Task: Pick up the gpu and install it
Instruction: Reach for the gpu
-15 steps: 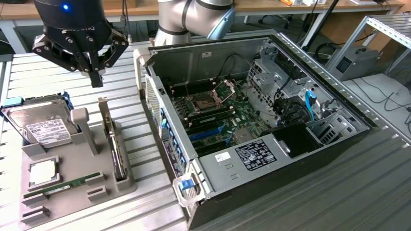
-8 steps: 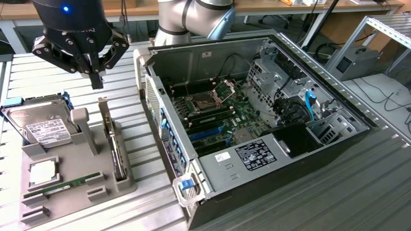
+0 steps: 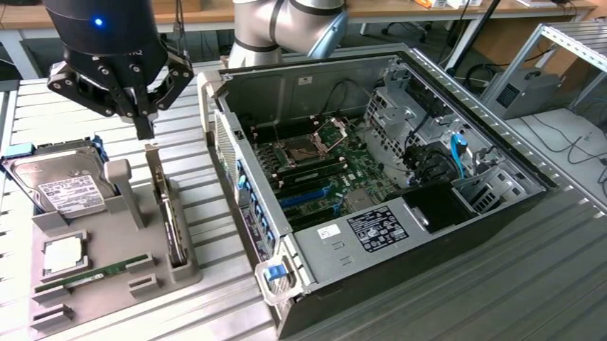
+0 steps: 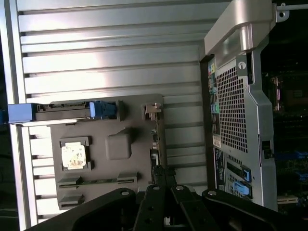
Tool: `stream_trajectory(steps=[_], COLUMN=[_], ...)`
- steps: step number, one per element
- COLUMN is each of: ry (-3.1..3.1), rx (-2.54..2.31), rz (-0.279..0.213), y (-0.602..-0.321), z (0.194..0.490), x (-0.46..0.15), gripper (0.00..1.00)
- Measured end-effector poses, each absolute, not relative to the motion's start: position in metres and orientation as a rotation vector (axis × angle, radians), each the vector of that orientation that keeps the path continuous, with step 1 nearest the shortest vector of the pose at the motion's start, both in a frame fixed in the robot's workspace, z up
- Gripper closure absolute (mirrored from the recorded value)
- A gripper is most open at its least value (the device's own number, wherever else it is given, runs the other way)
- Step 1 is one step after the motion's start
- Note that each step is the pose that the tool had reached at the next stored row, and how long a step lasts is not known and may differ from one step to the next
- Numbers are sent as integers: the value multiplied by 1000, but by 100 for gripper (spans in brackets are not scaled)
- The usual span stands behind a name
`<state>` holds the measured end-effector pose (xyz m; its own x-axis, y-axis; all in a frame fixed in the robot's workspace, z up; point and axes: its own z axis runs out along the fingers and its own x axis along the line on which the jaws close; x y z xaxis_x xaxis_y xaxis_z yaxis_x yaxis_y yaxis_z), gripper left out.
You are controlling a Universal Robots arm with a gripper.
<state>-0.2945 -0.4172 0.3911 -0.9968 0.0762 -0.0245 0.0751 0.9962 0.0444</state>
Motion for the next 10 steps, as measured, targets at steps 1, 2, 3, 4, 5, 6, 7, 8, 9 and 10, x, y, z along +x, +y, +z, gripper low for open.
stream_trajectory(steps=[1,2,3,4,5,6,7,8,9,10], ry=[3113,3113,3113,3113,3113,3113,3113,3112,3112,3113], rx=[118,118,118,118,118,118,118,118,118,118], rz=[67,68,68,68,68,68,68,68,68,68], y=[-420,-421,-423,-425,-427,-429,-430,-432,-433,-434], z=[391,391,391,391,391,391,391,391,390,390], x=[-295,-295,-295,-295,-295,-295,-295,-295,-295,-295], gripper=[89,89,89,89,89,89,89,89,89,89])
